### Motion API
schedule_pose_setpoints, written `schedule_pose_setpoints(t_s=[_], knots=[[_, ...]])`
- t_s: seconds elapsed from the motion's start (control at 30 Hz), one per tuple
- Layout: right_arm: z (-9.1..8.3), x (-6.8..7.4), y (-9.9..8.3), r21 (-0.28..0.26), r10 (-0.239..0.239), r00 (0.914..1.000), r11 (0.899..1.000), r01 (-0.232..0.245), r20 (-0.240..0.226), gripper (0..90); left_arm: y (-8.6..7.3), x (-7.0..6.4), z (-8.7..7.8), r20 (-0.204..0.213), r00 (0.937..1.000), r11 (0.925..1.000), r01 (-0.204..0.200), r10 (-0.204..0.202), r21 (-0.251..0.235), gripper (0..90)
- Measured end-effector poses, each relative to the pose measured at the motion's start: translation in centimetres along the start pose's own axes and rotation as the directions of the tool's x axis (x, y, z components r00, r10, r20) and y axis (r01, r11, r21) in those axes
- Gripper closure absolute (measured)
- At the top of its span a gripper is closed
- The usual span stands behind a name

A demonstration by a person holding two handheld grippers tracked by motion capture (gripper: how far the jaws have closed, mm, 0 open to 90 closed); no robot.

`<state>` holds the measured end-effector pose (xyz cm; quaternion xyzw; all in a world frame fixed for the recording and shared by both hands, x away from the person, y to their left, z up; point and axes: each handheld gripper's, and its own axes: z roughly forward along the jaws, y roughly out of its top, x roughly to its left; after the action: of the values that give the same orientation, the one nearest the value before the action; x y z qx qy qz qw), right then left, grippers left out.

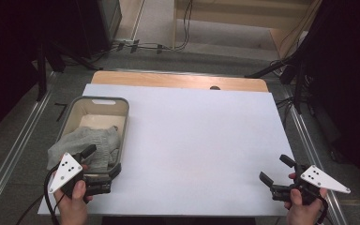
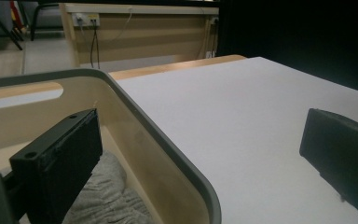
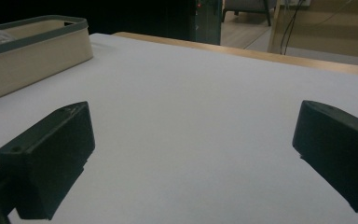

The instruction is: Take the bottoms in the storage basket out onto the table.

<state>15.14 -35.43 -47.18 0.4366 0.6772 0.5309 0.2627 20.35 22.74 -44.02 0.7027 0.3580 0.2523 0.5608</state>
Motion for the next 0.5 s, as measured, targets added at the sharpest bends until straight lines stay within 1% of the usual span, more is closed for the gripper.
schedule_pose_setpoints(t_s=[0.07, 0.17, 0.2, 0.23, 0.27, 0.3, 0.33, 0.37, 0.5], knots=[[0.1, 0.0, 0.0, 0.008, -0.001, 1.0, 1.0, 0.001, 0.005, 0.0, 0.4, -0.1, 0.0, -0.011, 0.9999, 0.9999, -0.011, 0.011, 0.005, 0.0], [-0.1, 0.0, 0.1, 0.005, -0.005, 0.9999, 1.0, 0.005, 0.011, 0.0, 1.5, -0.5, 0.1, -0.024, 0.9984, 0.9986, -0.051, 0.051, 0.012, 0.0], [-0.2, 0.0, 0.2, 0.004, -0.006, 0.9999, 1.0, 0.006, 0.011, 0.0, 2.0, -0.6, 0.1, -0.018, 0.9986, 0.9987, -0.05, 0.05, 0.001, 0.0], [-0.3, -0.1, 0.2, -0.002, -0.005, 1.0, 1.0, 0.005, 0.008, 0.0, 2.3, -0.6, 0.1, -0.02, 0.9985, 0.9986, -0.052, 0.052, 0.003, 0.0], [-0.3, -0.1, 0.2, -0.005, -0.001, 1.0, 1.0, 0.001, 0.004, 0.0, 2.6, -0.6, 0.2, -0.029, 0.9981, 0.9985, -0.055, 0.055, 0.002, 0.0], [-0.4, -0.1, 0.2, -0.006, 0.001, 1.0, 1.0, -0.001, 0.001, 0.0, 3.0, -0.4, 0.2, -0.032, 0.9983, 0.9988, -0.049, 0.049, 0.0, 0.0], [-0.4, 0.0, 0.3, -0.003, -0.002, 1.0, 1.0, 0.002, 0.003, 0.0, 3.4, -0.2, 0.2, -0.027, 0.9989, 0.9992, -0.039, 0.039, -0.002, 0.0], [-0.5, 0.1, 0.3, -0.007, -0.005, 1.0, 1.0, 0.005, 0.002, 0.0, 3.7, 0.0, 0.3, -0.03, 0.999, 0.9995, -0.033, 0.033, -0.001, 0.0], [-0.6, 0.2, 0.5, -0.007, -0.017, 0.9998, 1.0, 0.017, 0.001, 0.0, 4.7, 1.0, 0.0, -0.047, 0.9985, 0.9995, -0.029, 0.028, -0.012, 0.0]])
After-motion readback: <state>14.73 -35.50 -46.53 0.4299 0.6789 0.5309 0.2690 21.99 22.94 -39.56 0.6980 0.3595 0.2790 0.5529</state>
